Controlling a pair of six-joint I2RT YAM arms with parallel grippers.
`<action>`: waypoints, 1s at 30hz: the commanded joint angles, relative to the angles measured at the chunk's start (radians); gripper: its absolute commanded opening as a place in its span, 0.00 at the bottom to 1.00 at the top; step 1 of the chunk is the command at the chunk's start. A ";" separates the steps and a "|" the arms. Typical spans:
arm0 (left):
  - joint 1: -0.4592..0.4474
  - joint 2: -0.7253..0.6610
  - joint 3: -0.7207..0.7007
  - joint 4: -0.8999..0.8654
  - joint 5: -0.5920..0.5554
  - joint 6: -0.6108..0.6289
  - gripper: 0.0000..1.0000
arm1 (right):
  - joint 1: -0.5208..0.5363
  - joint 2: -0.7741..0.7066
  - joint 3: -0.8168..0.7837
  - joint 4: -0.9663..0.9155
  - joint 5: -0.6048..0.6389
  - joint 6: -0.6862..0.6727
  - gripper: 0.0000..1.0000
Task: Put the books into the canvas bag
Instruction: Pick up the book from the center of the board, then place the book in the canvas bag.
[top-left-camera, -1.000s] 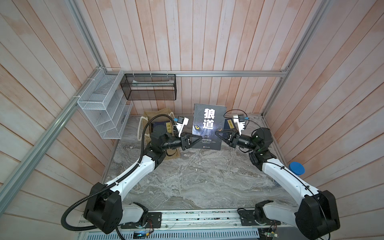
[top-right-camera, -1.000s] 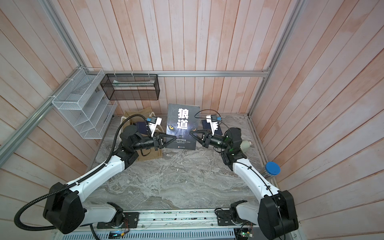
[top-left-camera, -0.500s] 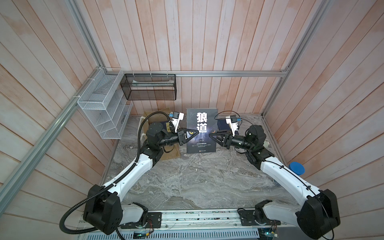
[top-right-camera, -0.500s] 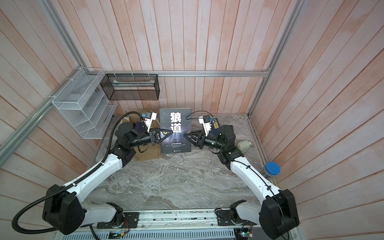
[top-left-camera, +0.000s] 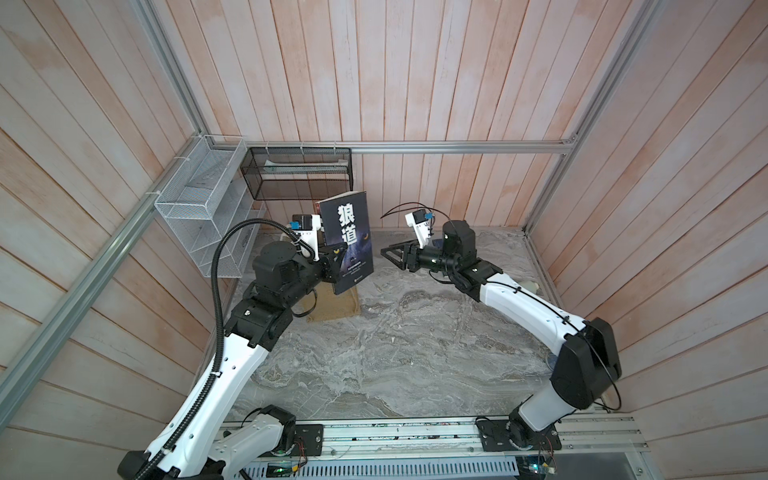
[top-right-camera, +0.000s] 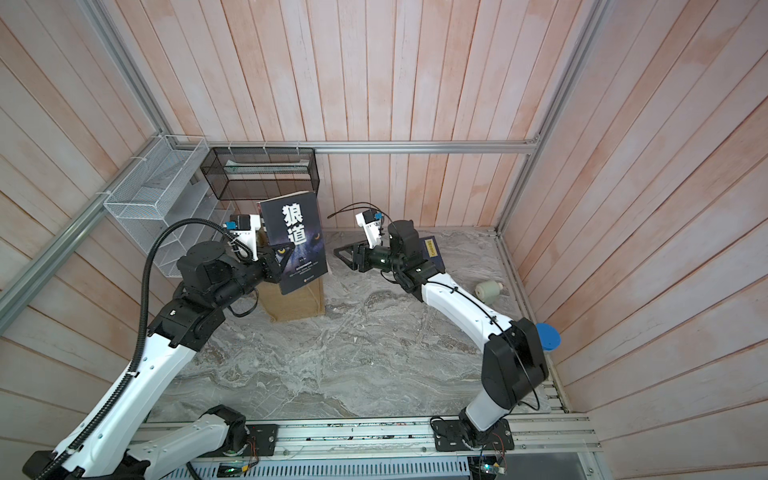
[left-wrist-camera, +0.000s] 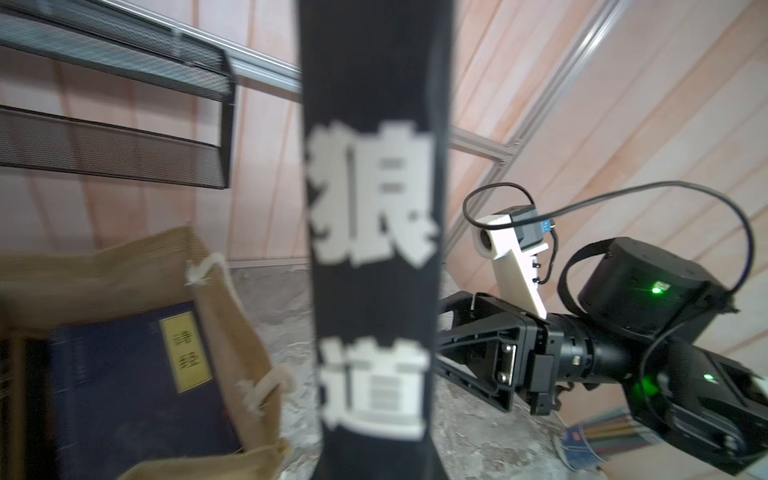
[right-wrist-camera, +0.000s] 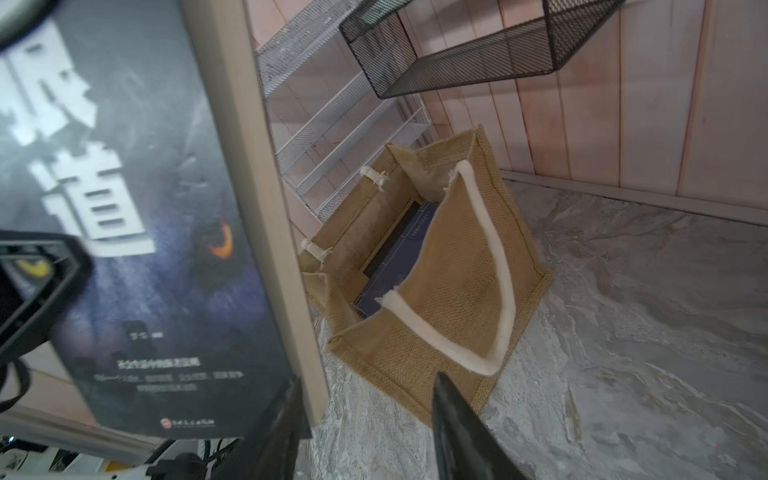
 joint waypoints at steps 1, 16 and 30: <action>0.017 -0.045 0.053 -0.085 -0.200 0.105 0.00 | 0.026 0.136 0.168 -0.201 0.155 0.015 0.52; 0.042 0.036 0.257 -0.119 -0.261 0.302 0.00 | 0.118 0.554 0.802 -0.479 0.312 0.012 0.54; 0.246 0.307 0.353 -0.127 0.077 0.250 0.00 | 0.163 0.623 0.868 -0.461 0.287 0.038 0.48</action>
